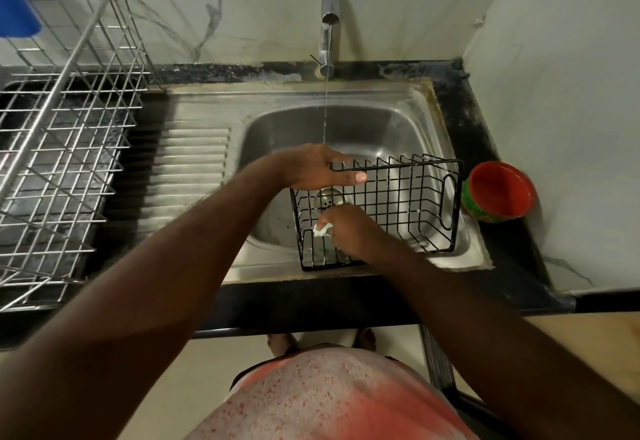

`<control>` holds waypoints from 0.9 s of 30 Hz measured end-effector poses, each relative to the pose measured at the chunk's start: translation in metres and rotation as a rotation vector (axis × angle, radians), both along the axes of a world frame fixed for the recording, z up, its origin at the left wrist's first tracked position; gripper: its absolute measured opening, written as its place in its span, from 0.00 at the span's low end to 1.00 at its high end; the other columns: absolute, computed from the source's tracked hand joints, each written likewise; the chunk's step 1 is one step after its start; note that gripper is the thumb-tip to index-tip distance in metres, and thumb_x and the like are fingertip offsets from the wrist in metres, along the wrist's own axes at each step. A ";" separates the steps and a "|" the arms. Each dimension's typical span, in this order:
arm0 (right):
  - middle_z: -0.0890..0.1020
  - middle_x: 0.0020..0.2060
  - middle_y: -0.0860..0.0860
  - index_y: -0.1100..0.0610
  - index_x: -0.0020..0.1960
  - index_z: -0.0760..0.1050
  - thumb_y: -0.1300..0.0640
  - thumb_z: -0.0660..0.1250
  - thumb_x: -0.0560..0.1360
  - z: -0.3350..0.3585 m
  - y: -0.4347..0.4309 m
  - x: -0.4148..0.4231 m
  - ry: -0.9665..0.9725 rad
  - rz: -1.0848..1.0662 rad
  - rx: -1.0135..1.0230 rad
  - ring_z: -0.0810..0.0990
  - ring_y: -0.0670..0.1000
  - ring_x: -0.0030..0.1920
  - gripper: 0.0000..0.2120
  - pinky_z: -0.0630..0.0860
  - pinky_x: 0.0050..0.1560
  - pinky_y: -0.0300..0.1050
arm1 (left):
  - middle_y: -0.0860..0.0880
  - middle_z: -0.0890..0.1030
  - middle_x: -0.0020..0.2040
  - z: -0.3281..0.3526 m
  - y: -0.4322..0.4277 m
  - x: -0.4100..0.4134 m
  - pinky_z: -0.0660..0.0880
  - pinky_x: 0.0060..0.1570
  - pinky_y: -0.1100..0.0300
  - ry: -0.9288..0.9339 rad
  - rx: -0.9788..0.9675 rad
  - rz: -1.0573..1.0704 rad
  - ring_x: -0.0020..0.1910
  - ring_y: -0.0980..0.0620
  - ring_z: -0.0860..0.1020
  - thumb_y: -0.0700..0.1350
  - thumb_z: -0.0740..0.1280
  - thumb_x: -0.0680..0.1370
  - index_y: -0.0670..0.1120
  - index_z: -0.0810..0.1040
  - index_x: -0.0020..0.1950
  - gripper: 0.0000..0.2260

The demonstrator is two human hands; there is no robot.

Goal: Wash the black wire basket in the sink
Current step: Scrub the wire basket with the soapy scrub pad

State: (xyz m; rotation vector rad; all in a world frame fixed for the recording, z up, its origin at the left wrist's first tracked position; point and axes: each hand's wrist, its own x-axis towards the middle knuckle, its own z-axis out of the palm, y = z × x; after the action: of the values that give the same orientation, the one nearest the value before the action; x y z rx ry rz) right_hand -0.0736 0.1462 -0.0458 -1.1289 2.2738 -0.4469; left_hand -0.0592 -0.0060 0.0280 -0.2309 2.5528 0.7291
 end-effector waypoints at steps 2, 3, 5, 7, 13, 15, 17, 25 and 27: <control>0.81 0.57 0.55 0.55 0.59 0.80 0.67 0.67 0.74 -0.007 0.002 0.008 0.012 0.073 0.040 0.79 0.52 0.55 0.16 0.73 0.53 0.43 | 0.45 0.64 0.79 -0.001 -0.001 -0.001 0.57 0.75 0.36 -0.005 0.000 0.008 0.77 0.43 0.64 0.74 0.56 0.73 0.54 0.64 0.78 0.38; 0.81 0.57 0.54 0.55 0.58 0.80 0.67 0.67 0.73 -0.009 0.004 0.010 0.017 0.114 0.055 0.79 0.52 0.55 0.16 0.72 0.52 0.42 | 0.46 0.64 0.79 -0.002 -0.002 -0.001 0.57 0.74 0.35 -0.008 0.002 0.012 0.77 0.43 0.64 0.75 0.56 0.73 0.54 0.64 0.78 0.39; 0.82 0.56 0.53 0.53 0.55 0.82 0.68 0.67 0.73 -0.004 0.009 0.010 -0.054 0.145 0.074 0.79 0.50 0.54 0.15 0.75 0.53 0.44 | 0.46 0.64 0.79 -0.003 -0.004 -0.002 0.57 0.74 0.35 -0.014 0.009 0.016 0.77 0.43 0.64 0.77 0.56 0.70 0.54 0.64 0.78 0.42; 0.83 0.53 0.50 0.53 0.51 0.84 0.67 0.66 0.74 0.012 0.013 0.000 -0.200 0.195 0.088 0.80 0.46 0.50 0.13 0.76 0.52 0.42 | 0.46 0.64 0.79 -0.004 -0.005 -0.002 0.58 0.74 0.35 -0.018 0.010 0.024 0.77 0.44 0.64 0.78 0.57 0.69 0.55 0.64 0.78 0.43; 0.81 0.55 0.51 0.55 0.54 0.82 0.66 0.68 0.74 0.016 0.022 -0.020 -0.019 0.058 0.101 0.78 0.48 0.50 0.12 0.72 0.48 0.38 | 0.45 0.66 0.78 -0.006 -0.005 -0.003 0.58 0.74 0.37 -0.013 0.027 0.041 0.75 0.43 0.66 0.76 0.59 0.70 0.54 0.64 0.78 0.42; 0.80 0.56 0.54 0.56 0.56 0.80 0.66 0.67 0.74 0.006 0.026 -0.012 0.043 0.049 0.152 0.78 0.52 0.54 0.13 0.74 0.53 0.44 | 0.45 0.66 0.78 -0.005 -0.005 -0.003 0.57 0.75 0.37 -0.012 0.033 0.038 0.76 0.43 0.65 0.75 0.59 0.70 0.54 0.64 0.78 0.42; 0.80 0.56 0.55 0.57 0.57 0.80 0.65 0.67 0.75 0.005 0.028 -0.007 0.043 0.067 0.159 0.78 0.52 0.54 0.12 0.74 0.54 0.45 | 0.45 0.66 0.78 -0.003 -0.004 -0.001 0.56 0.75 0.37 -0.010 0.033 0.034 0.76 0.43 0.65 0.75 0.59 0.71 0.54 0.64 0.78 0.41; 0.82 0.53 0.50 0.55 0.55 0.82 0.62 0.69 0.75 0.032 0.022 -0.019 -0.092 0.191 0.271 0.78 0.46 0.49 0.10 0.70 0.40 0.35 | 0.45 0.67 0.77 -0.003 -0.005 -0.001 0.57 0.75 0.39 0.000 0.052 0.051 0.76 0.44 0.66 0.73 0.62 0.73 0.54 0.65 0.78 0.38; 0.82 0.54 0.51 0.55 0.56 0.81 0.63 0.68 0.75 0.025 0.012 -0.012 -0.075 0.103 0.164 0.77 0.46 0.48 0.11 0.71 0.43 0.38 | 0.45 0.68 0.77 -0.004 -0.005 -0.002 0.57 0.75 0.38 -0.006 0.054 0.054 0.76 0.44 0.66 0.73 0.62 0.73 0.54 0.65 0.78 0.38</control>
State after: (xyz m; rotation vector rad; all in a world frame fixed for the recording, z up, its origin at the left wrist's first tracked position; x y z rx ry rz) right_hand -0.0854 0.1584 -0.0212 -1.1210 2.1339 -0.2527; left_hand -0.0614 -0.0110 0.0243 -0.2850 2.5267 0.8151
